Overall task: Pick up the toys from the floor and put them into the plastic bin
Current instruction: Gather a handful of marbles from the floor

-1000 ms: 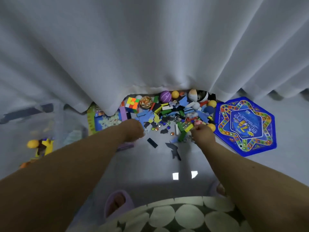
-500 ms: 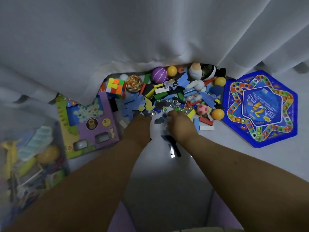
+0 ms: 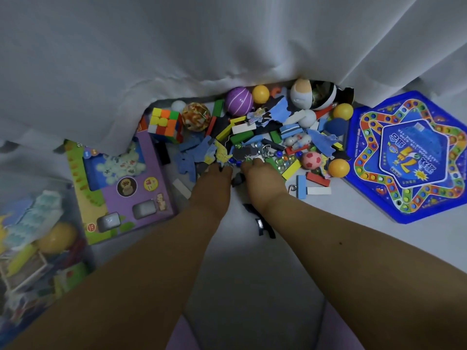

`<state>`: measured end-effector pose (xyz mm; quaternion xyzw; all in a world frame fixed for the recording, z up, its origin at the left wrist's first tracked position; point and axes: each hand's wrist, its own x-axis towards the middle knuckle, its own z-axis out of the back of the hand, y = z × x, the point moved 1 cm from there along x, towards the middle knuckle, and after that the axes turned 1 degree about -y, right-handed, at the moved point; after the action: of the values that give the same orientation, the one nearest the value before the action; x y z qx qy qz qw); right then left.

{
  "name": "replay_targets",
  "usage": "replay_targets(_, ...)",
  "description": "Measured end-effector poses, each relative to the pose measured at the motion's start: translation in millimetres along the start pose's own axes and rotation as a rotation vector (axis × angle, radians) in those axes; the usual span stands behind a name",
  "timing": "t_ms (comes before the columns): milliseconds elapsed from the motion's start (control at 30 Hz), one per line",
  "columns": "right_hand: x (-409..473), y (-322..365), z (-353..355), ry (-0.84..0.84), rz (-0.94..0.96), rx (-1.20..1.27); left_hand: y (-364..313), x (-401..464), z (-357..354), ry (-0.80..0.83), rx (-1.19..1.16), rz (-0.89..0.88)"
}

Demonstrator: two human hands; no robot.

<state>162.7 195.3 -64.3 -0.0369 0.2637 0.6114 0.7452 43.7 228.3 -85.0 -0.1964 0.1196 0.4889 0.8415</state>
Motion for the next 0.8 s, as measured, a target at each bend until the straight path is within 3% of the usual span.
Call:
replay_targets(100, 3, -4, -4, -0.044, -0.037, 0.119, 4, -2, -2, -0.047, -0.138, 0.03)
replay_targets(200, -3, -11, -9, -0.155, -0.096, 0.397, 10, -9, -5, -0.089, -0.415, 0.087)
replay_targets(367, -25, -9, -3, -0.347, -0.174, 0.873, 0, -30, 5, 0.04, -1.59, 0.624)
replay_targets(433, -35, 5, 3, -0.382, -0.107, 0.941, -3, -36, 9, 0.136, -1.878, 0.713)
replay_targets(567, -51, 32, 3, -0.345, 0.137, 0.802, -7, -41, 15, 0.318, -2.298, 0.737)
replay_targets(633, -53, 35, 1, -0.363, 0.19, 0.768, -9, -39, 15, 0.34, -2.369, 0.755)
replay_targets(700, -50, 30, 2, -0.423, 0.154, 0.784, -11, -36, 13, 0.312, -2.296, 0.821)
replay_targets(800, -39, 15, 3, -0.433, 0.015, 0.754, -7, -28, 8, 0.157, -1.878, 0.921)
